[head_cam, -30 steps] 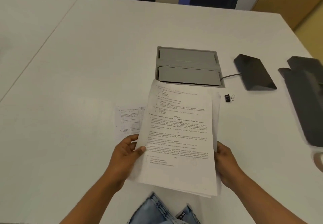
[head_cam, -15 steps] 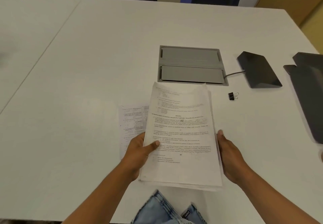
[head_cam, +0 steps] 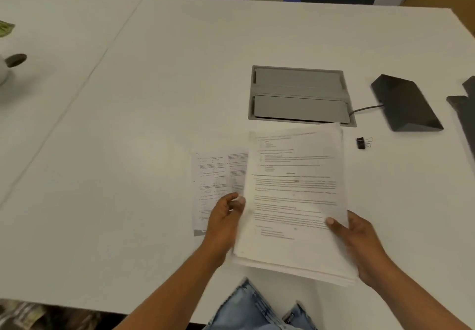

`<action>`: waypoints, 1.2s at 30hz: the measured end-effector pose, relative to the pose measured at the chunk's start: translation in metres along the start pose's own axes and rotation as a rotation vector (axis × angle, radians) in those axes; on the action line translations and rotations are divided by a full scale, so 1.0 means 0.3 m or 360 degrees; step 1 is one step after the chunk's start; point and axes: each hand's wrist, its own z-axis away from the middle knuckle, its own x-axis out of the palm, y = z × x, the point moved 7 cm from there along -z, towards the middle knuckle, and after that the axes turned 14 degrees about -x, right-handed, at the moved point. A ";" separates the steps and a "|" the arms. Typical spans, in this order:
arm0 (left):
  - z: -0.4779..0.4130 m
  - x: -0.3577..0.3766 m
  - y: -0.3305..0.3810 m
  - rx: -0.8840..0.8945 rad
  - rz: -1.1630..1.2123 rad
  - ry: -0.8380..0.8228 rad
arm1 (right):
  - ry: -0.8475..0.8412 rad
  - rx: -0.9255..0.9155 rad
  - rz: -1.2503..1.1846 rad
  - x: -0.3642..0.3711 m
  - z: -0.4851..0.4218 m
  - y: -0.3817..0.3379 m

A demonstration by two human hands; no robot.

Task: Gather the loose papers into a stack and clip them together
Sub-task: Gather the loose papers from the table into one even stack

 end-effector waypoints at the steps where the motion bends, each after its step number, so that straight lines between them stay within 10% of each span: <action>1: -0.016 -0.040 -0.024 -0.0016 -0.0097 0.0210 | 0.0053 -0.0008 0.0013 -0.011 0.002 0.007; 5: -0.051 -0.224 -0.120 -0.0326 -0.0784 0.1090 | 0.0168 0.0005 0.0027 -0.063 0.017 0.049; 11: -0.105 -0.267 -0.177 -0.0523 -0.1495 0.1267 | 0.0286 -0.0073 0.0163 -0.134 0.044 0.069; 22: -0.190 -0.293 -0.163 -0.0582 -0.0820 0.0944 | 0.0421 -0.0063 0.0257 -0.227 0.077 0.093; 36: 0.010 -0.484 0.003 0.0158 0.0261 0.0904 | 0.0403 0.0052 0.0070 -0.222 0.104 0.088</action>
